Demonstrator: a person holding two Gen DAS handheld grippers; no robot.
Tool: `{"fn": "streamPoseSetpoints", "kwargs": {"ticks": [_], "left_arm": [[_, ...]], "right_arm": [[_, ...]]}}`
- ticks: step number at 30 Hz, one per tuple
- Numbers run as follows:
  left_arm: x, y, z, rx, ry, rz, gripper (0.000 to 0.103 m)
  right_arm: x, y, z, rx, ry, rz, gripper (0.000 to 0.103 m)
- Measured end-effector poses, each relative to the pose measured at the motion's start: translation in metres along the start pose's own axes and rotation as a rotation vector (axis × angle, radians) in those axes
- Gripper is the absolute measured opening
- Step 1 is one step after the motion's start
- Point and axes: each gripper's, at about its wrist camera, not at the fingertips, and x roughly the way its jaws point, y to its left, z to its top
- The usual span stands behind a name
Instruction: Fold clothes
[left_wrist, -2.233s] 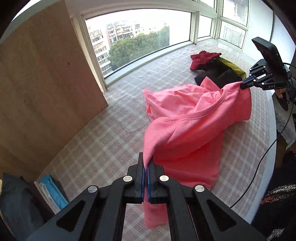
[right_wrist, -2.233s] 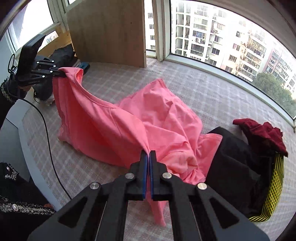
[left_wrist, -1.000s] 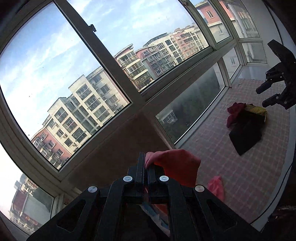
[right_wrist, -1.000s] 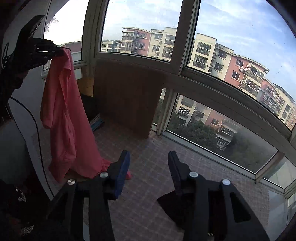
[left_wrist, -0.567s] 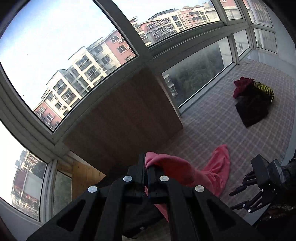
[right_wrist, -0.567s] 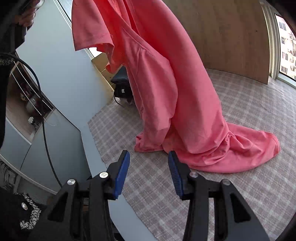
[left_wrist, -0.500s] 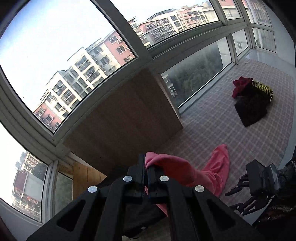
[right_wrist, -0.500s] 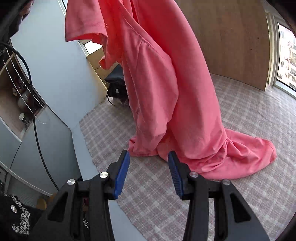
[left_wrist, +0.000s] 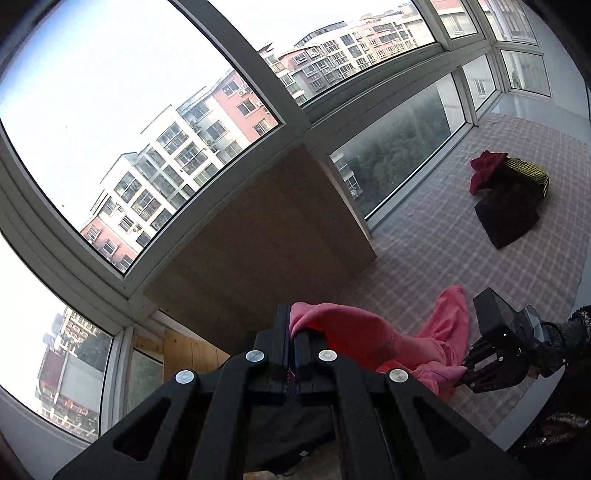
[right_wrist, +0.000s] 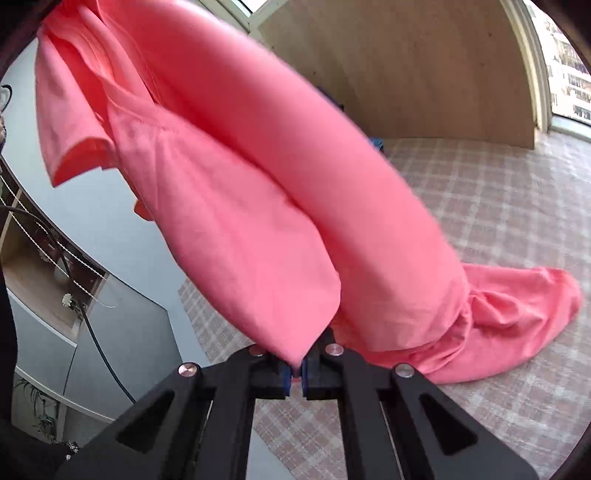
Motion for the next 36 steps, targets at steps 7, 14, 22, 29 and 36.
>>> {"fn": "streamPoseSetpoints", "kwargs": {"ticks": [7, 14, 22, 29, 36], "left_arm": [[-0.032, 0.030, 0.010, -0.063, -0.111, 0.044, 0.001], [-0.120, 0.045, 0.061, -0.080, -0.345, 0.087, 0.001], [-0.196, 0.030, 0.071, -0.067, -0.472, 0.115, 0.001], [-0.230, 0.001, 0.064, -0.021, -0.492, 0.128, 0.001], [-0.224, -0.014, 0.076, 0.021, -0.446, 0.136, 0.001]], "right_arm": [[-0.222, 0.017, 0.092, -0.163, -0.306, -0.420, 0.003], [-0.394, 0.120, 0.134, -0.363, -0.576, -0.744, 0.003], [-0.465, 0.194, 0.094, -0.472, -0.710, -0.858, 0.003], [-0.485, 0.199, 0.047, -0.488, -0.747, -0.880, 0.003], [-0.498, 0.173, 0.047, -0.460, -0.715, -0.884, 0.003]]}}
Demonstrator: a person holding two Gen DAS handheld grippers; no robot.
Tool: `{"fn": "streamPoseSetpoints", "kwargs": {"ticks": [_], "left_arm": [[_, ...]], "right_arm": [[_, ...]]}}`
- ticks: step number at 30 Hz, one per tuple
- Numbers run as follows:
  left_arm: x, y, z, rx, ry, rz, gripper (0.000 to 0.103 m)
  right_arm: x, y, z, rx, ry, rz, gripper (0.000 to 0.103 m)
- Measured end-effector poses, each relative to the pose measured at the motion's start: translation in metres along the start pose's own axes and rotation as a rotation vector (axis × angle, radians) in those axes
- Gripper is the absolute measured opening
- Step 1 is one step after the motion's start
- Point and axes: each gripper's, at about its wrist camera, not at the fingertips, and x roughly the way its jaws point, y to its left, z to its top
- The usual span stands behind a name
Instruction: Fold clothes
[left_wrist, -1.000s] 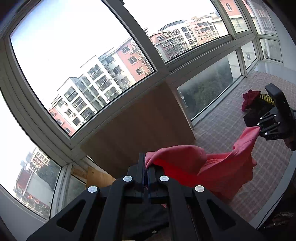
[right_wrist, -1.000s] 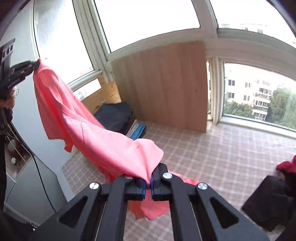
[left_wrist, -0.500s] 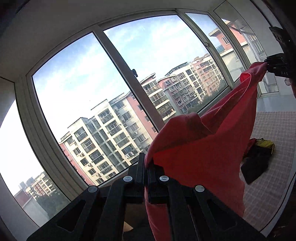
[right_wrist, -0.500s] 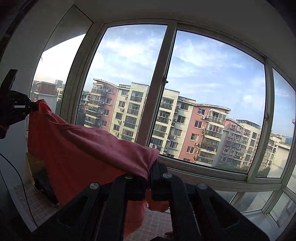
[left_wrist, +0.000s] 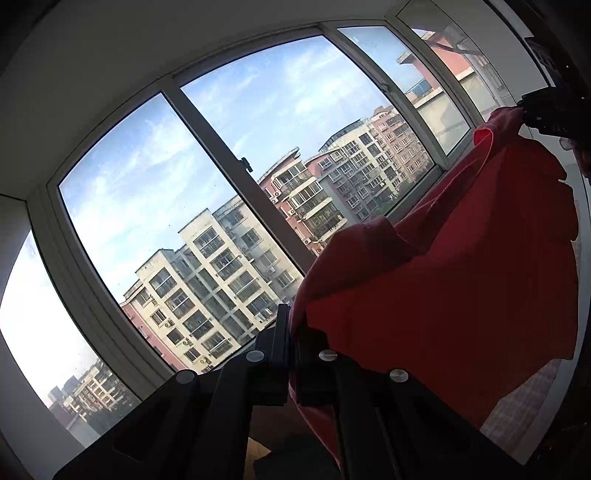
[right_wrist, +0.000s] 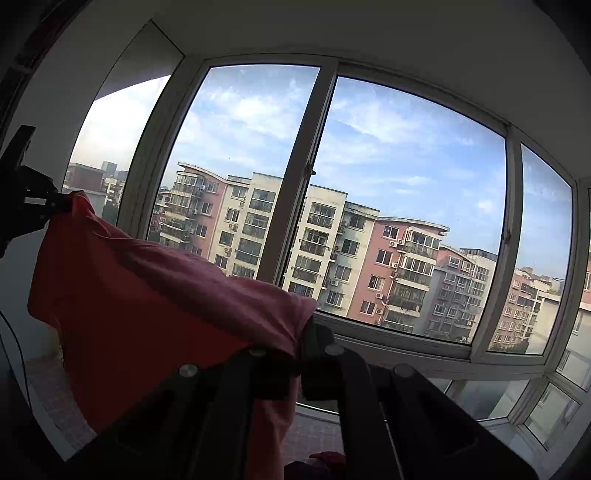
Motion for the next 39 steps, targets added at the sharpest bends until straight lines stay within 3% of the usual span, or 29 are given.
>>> {"fn": "streamPoseSetpoints", "kwargs": {"ticks": [5, 11, 18, 24, 27, 30, 32, 34, 36, 39], "left_arm": [[0.071, -0.005, -0.003, -0.020, 0.081, -0.032, 0.001], [0.222, -0.036, -0.050, -0.005, 0.277, -0.072, 0.001], [0.428, -0.120, -0.157, 0.028, 0.543, -0.153, 0.001], [0.558, -0.208, -0.272, 0.066, 0.747, -0.254, 0.001], [0.598, -0.242, -0.316, 0.060, 0.821, -0.307, 0.001], [0.614, -0.272, -0.342, 0.056, 0.863, -0.346, 0.001], [0.616, -0.280, -0.353, 0.055, 0.878, -0.398, 0.007], [0.616, -0.283, -0.356, 0.046, 0.881, -0.435, 0.011], [0.614, -0.280, -0.353, 0.029, 0.873, -0.457, 0.019], [0.600, -0.256, -0.342, 0.002, 0.847, -0.424, 0.020]], "right_arm": [[0.065, -0.018, -0.019, 0.028, 0.088, 0.014, 0.003], [0.212, -0.028, -0.102, 0.080, 0.283, 0.033, 0.003], [0.387, -0.022, -0.251, 0.117, 0.567, 0.047, 0.003], [0.494, 0.011, -0.388, 0.135, 0.799, 0.079, 0.003], [0.534, 0.025, -0.441, 0.108, 0.893, 0.081, 0.003], [0.554, 0.033, -0.482, 0.082, 0.966, 0.085, 0.003], [0.564, 0.035, -0.498, 0.059, 1.016, 0.104, 0.006], [0.570, 0.035, -0.507, 0.046, 1.059, 0.142, 0.022], [0.568, 0.034, -0.505, 0.043, 1.059, 0.170, 0.028], [0.555, 0.022, -0.486, 0.034, 1.034, 0.169, 0.034]]}}
